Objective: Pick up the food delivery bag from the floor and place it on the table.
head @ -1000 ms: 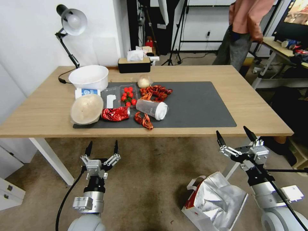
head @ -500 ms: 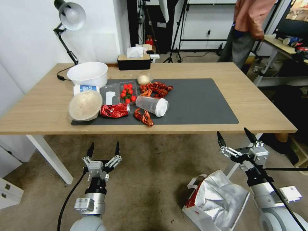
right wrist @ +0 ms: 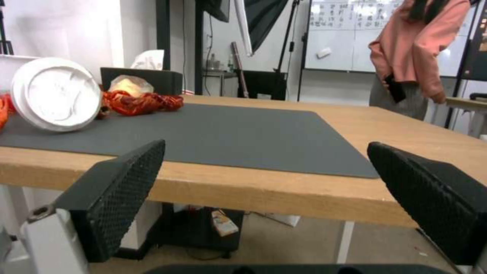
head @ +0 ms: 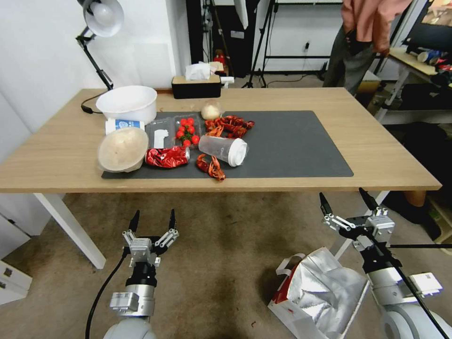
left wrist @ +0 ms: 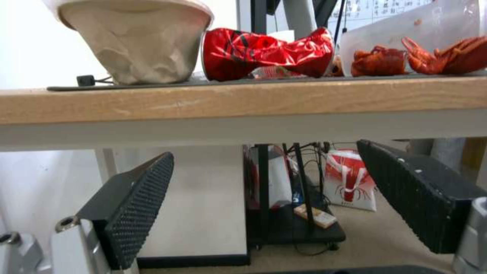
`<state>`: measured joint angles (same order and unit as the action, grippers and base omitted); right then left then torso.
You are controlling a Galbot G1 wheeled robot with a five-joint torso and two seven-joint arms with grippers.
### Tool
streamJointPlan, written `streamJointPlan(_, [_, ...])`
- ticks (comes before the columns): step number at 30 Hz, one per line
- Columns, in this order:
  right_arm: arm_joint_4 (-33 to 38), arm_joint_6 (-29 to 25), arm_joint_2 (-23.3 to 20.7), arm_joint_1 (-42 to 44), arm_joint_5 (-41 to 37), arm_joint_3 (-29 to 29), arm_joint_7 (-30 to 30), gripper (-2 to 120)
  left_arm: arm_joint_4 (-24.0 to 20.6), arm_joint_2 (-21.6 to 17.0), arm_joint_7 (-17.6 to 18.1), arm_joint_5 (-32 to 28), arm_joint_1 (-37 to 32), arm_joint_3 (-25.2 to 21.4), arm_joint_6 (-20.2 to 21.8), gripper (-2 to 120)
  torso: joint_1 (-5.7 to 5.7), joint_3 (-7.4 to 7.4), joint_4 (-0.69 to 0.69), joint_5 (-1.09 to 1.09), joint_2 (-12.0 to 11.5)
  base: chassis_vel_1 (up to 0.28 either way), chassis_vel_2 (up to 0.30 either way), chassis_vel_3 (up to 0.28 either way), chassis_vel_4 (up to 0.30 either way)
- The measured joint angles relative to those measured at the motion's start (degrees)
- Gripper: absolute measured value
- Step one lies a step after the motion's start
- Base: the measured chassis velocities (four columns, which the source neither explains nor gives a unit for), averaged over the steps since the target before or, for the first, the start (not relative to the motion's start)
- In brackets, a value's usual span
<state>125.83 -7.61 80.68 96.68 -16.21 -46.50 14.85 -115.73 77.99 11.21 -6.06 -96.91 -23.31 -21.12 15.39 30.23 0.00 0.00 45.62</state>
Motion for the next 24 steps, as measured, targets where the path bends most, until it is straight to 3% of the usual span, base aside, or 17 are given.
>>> streamJointPlan(13, [0.1,-0.1,0.6,0.0,0.1,0.1,-0.1,100,0.0,0.0,0.0,0.0,0.0,0.0,0.0,91,-1.04,-1.42,0.0,-0.01,-2.5,0.0,0.0,0.0,0.0])
streamJointPlan(24, [-0.1,0.0,0.8,-0.3,0.3,0.3,-0.7,100,0.4,0.2,0.0,0.0,0.0,0.0,-0.5,89,-2.48,-3.54,0.0,0.0,-6.0,0.0,0.0,0.0,0.0])
